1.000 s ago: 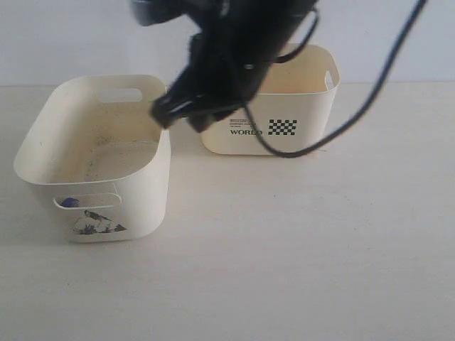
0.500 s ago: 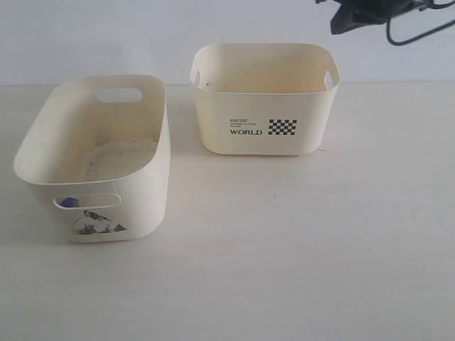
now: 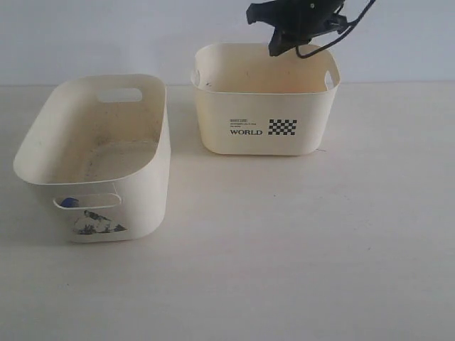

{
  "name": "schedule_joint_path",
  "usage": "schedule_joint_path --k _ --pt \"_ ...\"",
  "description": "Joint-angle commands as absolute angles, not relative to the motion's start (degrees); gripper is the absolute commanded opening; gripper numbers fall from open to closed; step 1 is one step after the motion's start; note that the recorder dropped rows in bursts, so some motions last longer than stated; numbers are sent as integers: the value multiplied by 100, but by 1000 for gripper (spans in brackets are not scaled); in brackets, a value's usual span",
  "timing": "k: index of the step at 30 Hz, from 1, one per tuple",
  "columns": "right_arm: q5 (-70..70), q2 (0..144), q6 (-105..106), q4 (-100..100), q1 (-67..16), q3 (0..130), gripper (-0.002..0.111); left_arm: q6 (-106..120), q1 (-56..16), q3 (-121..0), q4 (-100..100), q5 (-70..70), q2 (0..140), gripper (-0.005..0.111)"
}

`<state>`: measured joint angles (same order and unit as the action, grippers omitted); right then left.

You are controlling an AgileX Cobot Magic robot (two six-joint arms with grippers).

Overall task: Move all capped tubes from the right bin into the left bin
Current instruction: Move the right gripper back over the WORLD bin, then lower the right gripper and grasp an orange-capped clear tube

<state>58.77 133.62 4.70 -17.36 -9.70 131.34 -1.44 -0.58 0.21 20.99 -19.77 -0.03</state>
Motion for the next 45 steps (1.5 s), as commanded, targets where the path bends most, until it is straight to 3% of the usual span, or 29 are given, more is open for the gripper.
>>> schedule_joint_path --k 1,11,25,29,33,34,39,45 --pt "5893 13573 193 -1420 -1197 13330 0 -198 -56 0 2108 -1967 0 4" --pt "5941 13741 -296 488 -1605 13330 0 -198 -56 0 2108 -1967 0 4" --pt "5940 14021 -310 680 -1666 13330 1 -198 -56 0 2108 -1967 0 4" --pt "5837 14096 -397 744 -1666 13330 18 -198 -56 0 2108 -1967 0 4" --pt "5365 14119 -971 758 -1666 13330 57 -198 -56 0 2108 -1967 0 4" --pt "5289 14131 -1108 758 -1666 13330 60 -198 -56 0 2108 -1967 0 4" --pt "5434 14175 -1163 758 -1666 13330 45 -198 -56 0 2108 -1967 0 4" --pt "5727 14291 -1151 781 -1666 13330 59 -198 -56 0 2108 -1967 0 4"
